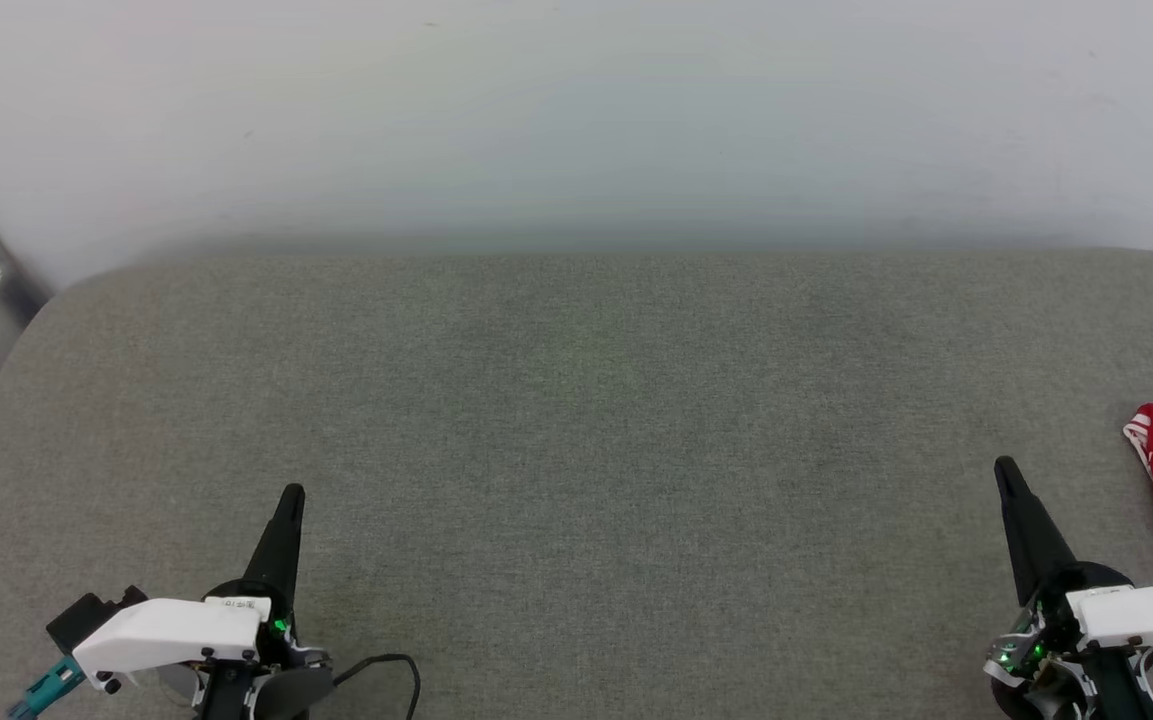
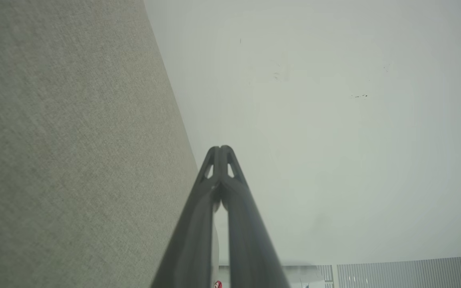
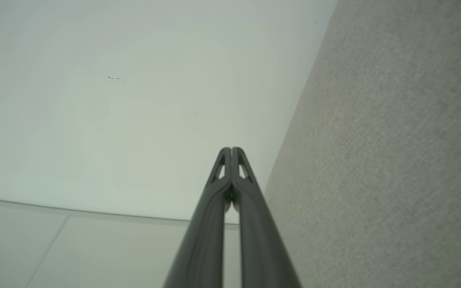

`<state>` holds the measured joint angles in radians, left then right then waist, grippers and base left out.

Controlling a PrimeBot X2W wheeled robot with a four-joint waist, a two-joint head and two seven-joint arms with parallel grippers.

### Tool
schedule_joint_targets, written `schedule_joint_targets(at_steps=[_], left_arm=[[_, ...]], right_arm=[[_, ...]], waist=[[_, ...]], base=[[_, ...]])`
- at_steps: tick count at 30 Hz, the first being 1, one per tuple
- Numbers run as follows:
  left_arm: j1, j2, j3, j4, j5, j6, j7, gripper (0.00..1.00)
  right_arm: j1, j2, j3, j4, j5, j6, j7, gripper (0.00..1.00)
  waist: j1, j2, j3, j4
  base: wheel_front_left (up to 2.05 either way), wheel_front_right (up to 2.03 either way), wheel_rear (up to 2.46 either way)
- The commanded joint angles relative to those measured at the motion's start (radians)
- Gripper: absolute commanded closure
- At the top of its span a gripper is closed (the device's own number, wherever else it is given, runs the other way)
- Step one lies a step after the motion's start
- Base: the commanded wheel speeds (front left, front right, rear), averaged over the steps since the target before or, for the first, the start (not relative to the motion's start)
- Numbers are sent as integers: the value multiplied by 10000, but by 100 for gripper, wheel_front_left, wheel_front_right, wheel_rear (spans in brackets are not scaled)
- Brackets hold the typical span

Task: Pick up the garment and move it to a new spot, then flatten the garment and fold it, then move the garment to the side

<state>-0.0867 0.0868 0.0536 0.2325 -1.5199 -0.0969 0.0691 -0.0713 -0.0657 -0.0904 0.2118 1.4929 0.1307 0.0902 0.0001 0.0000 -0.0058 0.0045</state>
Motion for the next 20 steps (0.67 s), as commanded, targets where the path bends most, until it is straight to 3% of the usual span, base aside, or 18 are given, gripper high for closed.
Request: schedule_joint_targets(at_steps=[1, 20], left_arm=[[-151, -26, 92, 14, -132, -67, 64, 100], [-255, -299, 527, 141, -1039, -379, 387, 100]], right_arm=[[-179, 23, -26, 30, 184, -1, 50, 100], [-450, 68, -106, 352, 1330, -1, 128, 100]], waist=[[-1, 0, 5, -2], [-1, 0, 89, -45]], base=[[0, 0, 0], [0, 0, 0]])
